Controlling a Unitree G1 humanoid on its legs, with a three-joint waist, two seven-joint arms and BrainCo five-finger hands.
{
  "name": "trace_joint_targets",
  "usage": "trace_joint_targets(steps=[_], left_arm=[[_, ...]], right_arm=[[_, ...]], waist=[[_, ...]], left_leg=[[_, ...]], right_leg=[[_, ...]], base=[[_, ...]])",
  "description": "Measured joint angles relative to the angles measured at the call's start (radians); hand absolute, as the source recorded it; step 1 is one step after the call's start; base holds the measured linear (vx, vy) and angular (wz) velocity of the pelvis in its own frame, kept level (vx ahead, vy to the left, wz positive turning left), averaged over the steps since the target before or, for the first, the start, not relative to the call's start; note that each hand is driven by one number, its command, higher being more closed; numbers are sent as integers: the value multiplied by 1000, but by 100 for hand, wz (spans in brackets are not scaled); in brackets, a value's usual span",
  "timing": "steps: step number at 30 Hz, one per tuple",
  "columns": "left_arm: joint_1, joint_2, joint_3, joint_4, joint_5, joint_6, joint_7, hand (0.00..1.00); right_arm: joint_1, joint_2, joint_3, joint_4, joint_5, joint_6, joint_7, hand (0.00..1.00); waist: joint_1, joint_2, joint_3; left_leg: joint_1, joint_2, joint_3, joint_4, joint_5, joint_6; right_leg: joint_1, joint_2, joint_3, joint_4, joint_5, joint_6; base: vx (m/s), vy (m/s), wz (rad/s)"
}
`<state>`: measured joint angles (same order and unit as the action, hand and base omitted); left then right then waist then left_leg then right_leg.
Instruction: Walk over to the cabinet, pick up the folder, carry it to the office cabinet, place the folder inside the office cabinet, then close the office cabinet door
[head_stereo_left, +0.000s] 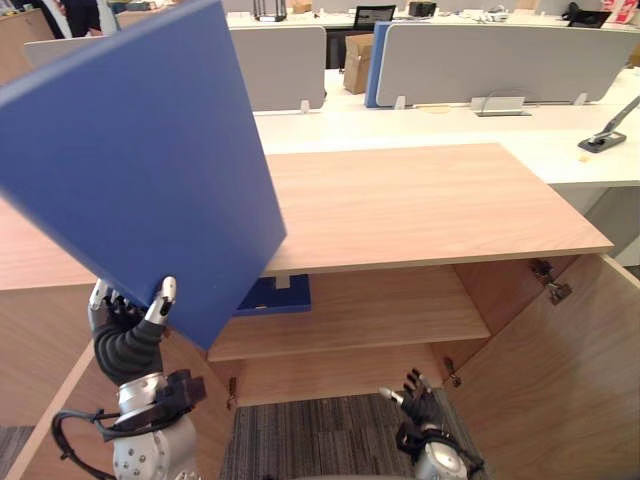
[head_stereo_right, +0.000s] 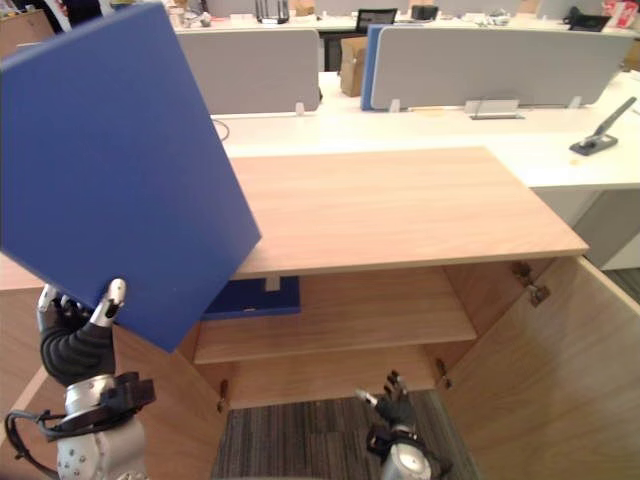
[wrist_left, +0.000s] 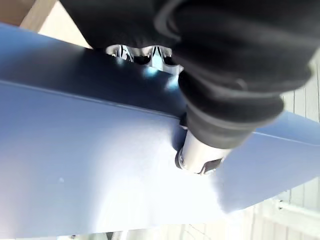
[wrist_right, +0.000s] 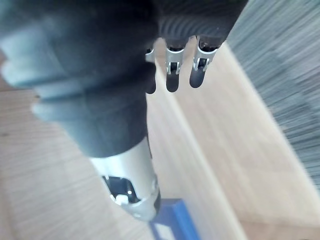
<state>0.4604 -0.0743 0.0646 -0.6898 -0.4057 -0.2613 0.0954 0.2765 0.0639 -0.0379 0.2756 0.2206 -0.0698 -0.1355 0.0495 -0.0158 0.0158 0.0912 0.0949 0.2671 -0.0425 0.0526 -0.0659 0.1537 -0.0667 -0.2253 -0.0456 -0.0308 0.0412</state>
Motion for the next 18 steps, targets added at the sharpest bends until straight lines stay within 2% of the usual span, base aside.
trace_joint_targets(steps=[2, 6, 10, 11, 13, 15, 18], left_arm=[[2, -8, -5, -17, -55, -1, -15, 100], [13, -11, -6, -17, -69, -2, -16, 100], [36, -12, -22, -8, -63, -2, 5, 100], [36, -11, -30, 0, -51, -2, 26, 100], [36, -10, -36, 21, -29, 0, 53, 100], [36, -10, -39, 44, -19, 4, 68, 100], [36, -9, -41, 74, -16, 15, 72, 100]], right_arm=[[12, 1, -2, -128, 3, -29, -31, 0], [42, 3, -3, -309, 2, -67, -73, 0], [51, 5, -1, -508, -173, -85, -236, 0], [52, 5, -2, -548, -202, -85, -282, 0], [53, 5, 0, -594, -204, -85, -327, 0], [53, 5, 2, -632, -207, -85, -349, 0], [49, -1, 67, -716, -198, -91, -334, 0]], waist=[[-3, -4, -3], [-3, -3, -5], [-3, 0, -14], [-3, 0, -14], [-3, 1, -14], [-3, 2, -14], [-5, 3, -15]], left_leg=[[1, 6, 20, 19, -17, -2], [4, 15, 39, 41, -35, -7], [15, 22, 56, 59, -52, -10], [15, 23, 57, 62, -53, -10], [15, 23, 57, 65, -53, -10], [15, 23, 57, 66, -53, -10], [15, 24, 59, 66, -53, -10]], right_leg=[[0, 1, 14, 0, 0, 0], [3, 4, 24, 0, 0, 1], [10, 7, 40, 2, -3, 4], [10, 7, 40, 3, -3, 5], [10, 6, 40, 6, -3, 5], [9, 6, 40, 8, -4, 5], [7, 6, 40, 10, -4, 5]], base=[[45, 7, -23], [19, -3, -17], [-4, -4, -13], [0, 0, 0], [-15, 1, 0], [-37, 5, 0], [-24, 3, -1]])
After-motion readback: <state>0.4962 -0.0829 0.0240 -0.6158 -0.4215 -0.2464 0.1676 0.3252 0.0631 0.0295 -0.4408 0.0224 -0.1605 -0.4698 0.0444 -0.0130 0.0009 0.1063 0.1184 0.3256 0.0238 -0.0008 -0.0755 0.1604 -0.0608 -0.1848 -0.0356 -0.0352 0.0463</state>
